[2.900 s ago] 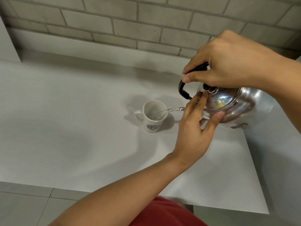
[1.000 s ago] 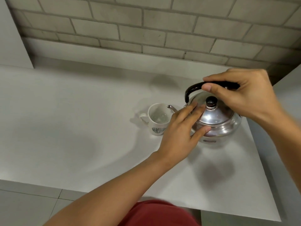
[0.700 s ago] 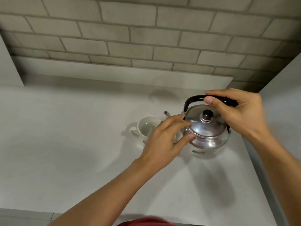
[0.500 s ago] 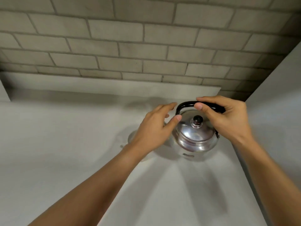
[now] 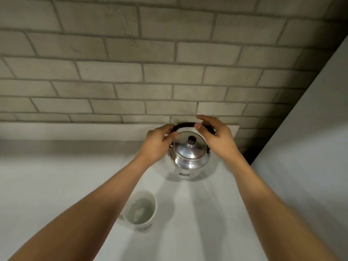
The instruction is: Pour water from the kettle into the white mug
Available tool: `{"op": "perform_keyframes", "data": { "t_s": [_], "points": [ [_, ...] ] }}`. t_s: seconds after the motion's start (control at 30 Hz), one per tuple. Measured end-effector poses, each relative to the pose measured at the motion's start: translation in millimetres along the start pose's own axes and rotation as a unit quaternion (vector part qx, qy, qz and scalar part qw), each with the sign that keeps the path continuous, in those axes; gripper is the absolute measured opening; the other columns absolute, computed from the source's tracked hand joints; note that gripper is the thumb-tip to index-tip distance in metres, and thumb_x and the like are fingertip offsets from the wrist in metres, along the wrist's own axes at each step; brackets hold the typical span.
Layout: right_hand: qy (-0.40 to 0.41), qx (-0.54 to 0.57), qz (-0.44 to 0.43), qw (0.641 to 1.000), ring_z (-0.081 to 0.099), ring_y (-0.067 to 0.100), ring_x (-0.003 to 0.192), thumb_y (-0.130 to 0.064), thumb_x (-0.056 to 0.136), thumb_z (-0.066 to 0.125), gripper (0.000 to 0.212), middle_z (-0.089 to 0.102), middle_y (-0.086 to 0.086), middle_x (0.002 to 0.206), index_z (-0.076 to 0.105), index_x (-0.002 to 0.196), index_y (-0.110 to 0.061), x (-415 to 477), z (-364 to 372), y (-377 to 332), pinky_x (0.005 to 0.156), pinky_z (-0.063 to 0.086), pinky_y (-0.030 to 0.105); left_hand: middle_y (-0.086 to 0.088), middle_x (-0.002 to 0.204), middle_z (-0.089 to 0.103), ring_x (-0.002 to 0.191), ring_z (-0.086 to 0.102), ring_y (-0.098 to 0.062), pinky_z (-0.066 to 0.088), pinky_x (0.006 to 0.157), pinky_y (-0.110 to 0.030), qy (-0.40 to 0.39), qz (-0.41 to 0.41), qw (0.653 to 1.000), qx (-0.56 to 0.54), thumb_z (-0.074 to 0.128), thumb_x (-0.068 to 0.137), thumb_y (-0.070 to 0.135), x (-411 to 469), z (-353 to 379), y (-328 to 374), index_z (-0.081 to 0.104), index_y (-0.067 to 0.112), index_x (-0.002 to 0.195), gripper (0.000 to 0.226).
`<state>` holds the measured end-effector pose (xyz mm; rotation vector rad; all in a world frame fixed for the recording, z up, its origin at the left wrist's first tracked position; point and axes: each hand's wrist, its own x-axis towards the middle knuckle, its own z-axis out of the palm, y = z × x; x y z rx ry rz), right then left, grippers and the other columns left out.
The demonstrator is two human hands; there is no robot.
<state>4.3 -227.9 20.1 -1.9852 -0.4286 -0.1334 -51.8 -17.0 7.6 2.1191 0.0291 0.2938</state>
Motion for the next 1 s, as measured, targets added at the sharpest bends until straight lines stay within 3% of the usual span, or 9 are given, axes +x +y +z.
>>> {"op": "perform_keyframes", "data": {
  "t_s": [0.07,0.13,0.2,0.3,0.43,0.63,0.73,0.83,1.0],
  "points": [
    [0.010,-0.015,0.028,0.999,0.062,0.004,0.114,-0.062,0.093,0.058,0.049,0.066,-0.016,0.124,0.065,0.136,-0.039,8,7,17,0.097,0.044,0.017,-0.001,0.116,0.076,0.093,0.074,-0.023,0.057,0.086,-0.031,0.007,-0.027,1.000,-0.013,0.063,0.104,0.028,16,3,-8,0.071,0.021,0.126,0.024],
    [0.022,-0.010,0.048,0.999,0.063,0.011,0.118,-0.061,0.097,0.053,0.051,0.068,-0.010,0.131,0.060,0.142,-0.038,16,15,34,0.100,0.049,0.024,0.002,0.111,0.075,0.084,0.073,-0.024,0.061,0.081,-0.036,0.016,-0.042,0.999,-0.025,0.063,0.104,0.027,31,5,-17,0.073,0.024,0.119,0.018],
    [0.020,0.007,0.064,0.998,0.067,0.019,0.122,-0.057,0.101,0.051,0.048,0.070,-0.003,0.135,0.057,0.145,-0.038,22,24,49,0.106,0.053,0.038,0.006,0.106,0.074,0.073,0.070,-0.022,0.061,0.073,-0.035,0.014,-0.048,0.998,-0.032,0.063,0.104,0.026,43,9,-30,0.073,0.027,0.112,0.013],
    [0.004,0.021,0.081,0.997,0.066,0.021,0.125,-0.053,0.103,0.051,0.044,0.070,-0.002,0.135,0.057,0.145,-0.039,30,33,66,0.110,0.052,0.044,0.012,0.103,0.072,0.071,0.068,-0.018,0.060,0.070,-0.033,0.009,-0.062,0.997,-0.045,0.062,0.105,0.025,53,17,-48,0.072,0.032,0.113,0.014],
    [-0.021,0.030,0.100,0.994,0.063,0.018,0.130,-0.047,0.105,0.051,0.042,0.068,-0.005,0.140,0.057,0.146,-0.038,37,40,78,0.114,0.049,0.042,0.008,0.107,0.072,0.080,0.069,-0.022,0.063,0.085,-0.046,0.001,-0.093,0.994,-0.064,0.062,0.105,0.026,65,25,-66,0.072,0.028,0.117,0.015],
    [-0.037,0.019,0.109,0.993,0.058,0.021,0.138,-0.040,0.109,0.046,0.043,0.063,-0.001,0.149,0.053,0.151,-0.036,48,48,87,0.118,0.044,0.039,0.003,0.112,0.071,0.110,0.069,-0.031,0.057,0.100,-0.051,0.006,-0.115,0.990,-0.087,0.061,0.106,0.025,77,33,-79,0.071,0.023,0.126,0.023],
    [-0.039,0.011,0.116,0.992,0.056,0.022,0.139,-0.039,0.110,0.043,0.044,0.061,-0.001,0.152,0.049,0.153,-0.039,52,49,91,0.117,0.043,0.034,-0.002,0.117,0.072,0.110,0.069,-0.031,0.058,0.098,-0.052,-0.001,-0.115,0.990,-0.080,0.061,0.106,0.022,84,33,-84,0.071,0.023,0.127,0.023],
    [-0.052,-0.006,0.124,0.991,0.051,0.020,0.145,-0.044,0.109,0.044,0.048,0.054,-0.003,0.159,0.041,0.158,-0.043,50,47,91,0.112,0.037,0.024,0.002,0.119,0.069,0.111,0.070,-0.030,0.061,0.090,-0.041,-0.019,-0.120,0.991,-0.055,0.064,0.103,0.020,83,30,-81,0.067,0.027,0.131,0.029],
    [-0.009,-0.039,0.112,0.993,0.049,0.019,0.145,-0.047,0.104,0.055,0.061,0.050,-0.003,0.161,0.035,0.161,-0.039,25,43,86,0.116,0.038,0.031,-0.009,0.156,0.049,0.141,0.050,-0.031,0.042,0.116,-0.043,-0.008,-0.073,0.996,0.054,0.070,0.100,0.024,75,24,-73,0.040,0.019,0.157,0.065]
  ]
}}
